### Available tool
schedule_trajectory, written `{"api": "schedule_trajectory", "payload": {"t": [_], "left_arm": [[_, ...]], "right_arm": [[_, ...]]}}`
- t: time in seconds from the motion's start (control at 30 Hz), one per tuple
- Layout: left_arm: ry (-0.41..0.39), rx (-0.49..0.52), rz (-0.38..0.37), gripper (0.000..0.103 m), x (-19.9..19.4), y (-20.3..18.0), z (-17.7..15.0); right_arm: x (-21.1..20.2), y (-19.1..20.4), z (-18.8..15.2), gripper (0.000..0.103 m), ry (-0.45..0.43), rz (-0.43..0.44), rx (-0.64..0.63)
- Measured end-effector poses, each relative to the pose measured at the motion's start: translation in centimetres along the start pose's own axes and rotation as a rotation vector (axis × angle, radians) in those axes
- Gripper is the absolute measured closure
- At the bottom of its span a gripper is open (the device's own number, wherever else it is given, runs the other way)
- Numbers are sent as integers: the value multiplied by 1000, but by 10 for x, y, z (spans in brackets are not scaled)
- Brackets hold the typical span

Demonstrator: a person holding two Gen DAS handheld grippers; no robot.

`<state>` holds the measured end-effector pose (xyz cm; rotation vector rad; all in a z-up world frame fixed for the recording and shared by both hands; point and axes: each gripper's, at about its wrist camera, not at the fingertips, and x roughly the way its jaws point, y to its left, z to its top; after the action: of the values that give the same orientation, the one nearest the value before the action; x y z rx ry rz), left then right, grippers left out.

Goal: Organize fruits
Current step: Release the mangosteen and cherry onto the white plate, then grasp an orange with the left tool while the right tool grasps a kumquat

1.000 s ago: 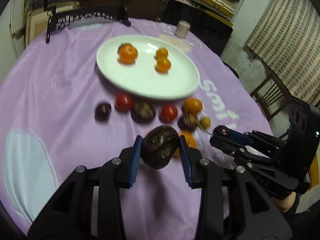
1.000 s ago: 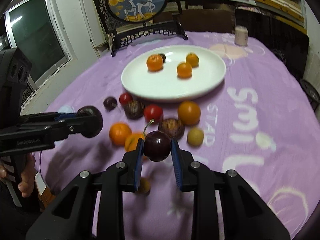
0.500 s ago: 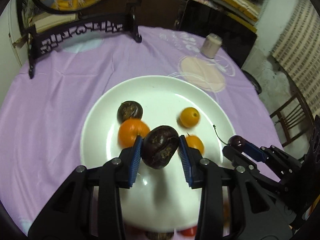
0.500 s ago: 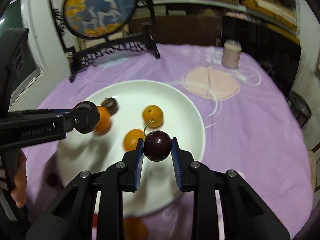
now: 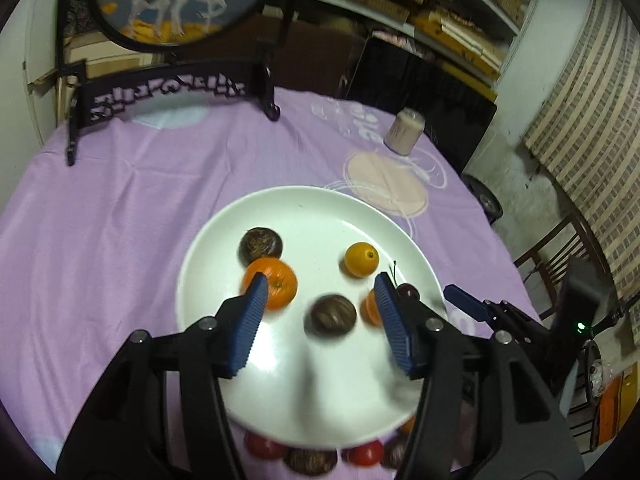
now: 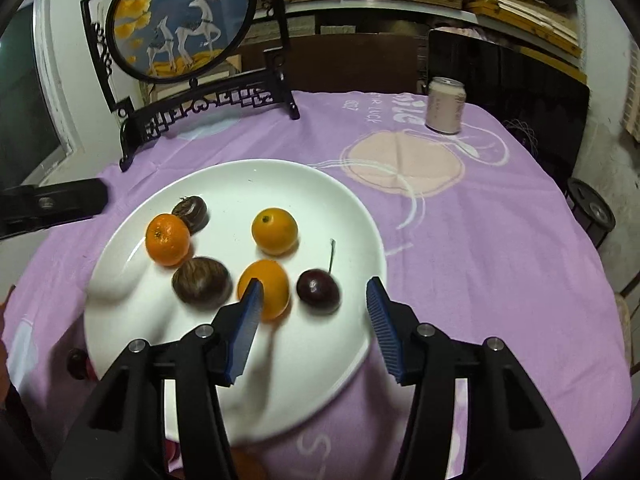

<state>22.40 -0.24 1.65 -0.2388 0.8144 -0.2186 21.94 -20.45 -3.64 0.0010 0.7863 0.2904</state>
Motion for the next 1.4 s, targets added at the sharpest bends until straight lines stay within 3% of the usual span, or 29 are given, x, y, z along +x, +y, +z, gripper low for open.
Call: {"api": "schedule_trajectory", "payload": {"t": [0.2, 0.37, 0.5, 0.67, 0.77, 0.83, 0.9, 1.07, 1.2, 1.33, 1.4], "left_arm": [[-33, 45, 42, 39, -57, 16, -65], [59, -3, 46, 36, -74, 50, -128], [103, -58, 67, 35, -77, 69, -155], [107, -64, 71, 35, -83, 70, -167], [93, -35, 71, 28, -89, 62, -166], [93, -21, 63, 28, -91, 56, -167], [100, 3, 46, 28, -90, 47, -170], [126, 70, 31, 28, -80, 20, -175], [139, 136, 86, 30, -64, 0, -177], [167, 189, 108, 30, -48, -14, -180], [178, 204, 114, 36, -42, -19, -180]], "right_arm": [[-68, 12, -49, 49, 14, 113, -2], [-115, 36, -102, 48, 76, 213, -33], [-121, 64, -127, 48, 132, 232, -104], [-108, 80, -137, 48, 169, 230, -118], [-99, 84, -141, 48, 176, 176, -139], [-90, 87, -147, 65, 212, 195, -141], [-90, 91, -150, 78, 192, 180, -168], [-100, 82, -148, 78, 168, 163, -147], [-110, 67, -145, 78, 143, 134, -109], [-114, 57, -148, 78, 142, 158, -76], [-116, 54, -149, 78, 140, 162, -62]]}}
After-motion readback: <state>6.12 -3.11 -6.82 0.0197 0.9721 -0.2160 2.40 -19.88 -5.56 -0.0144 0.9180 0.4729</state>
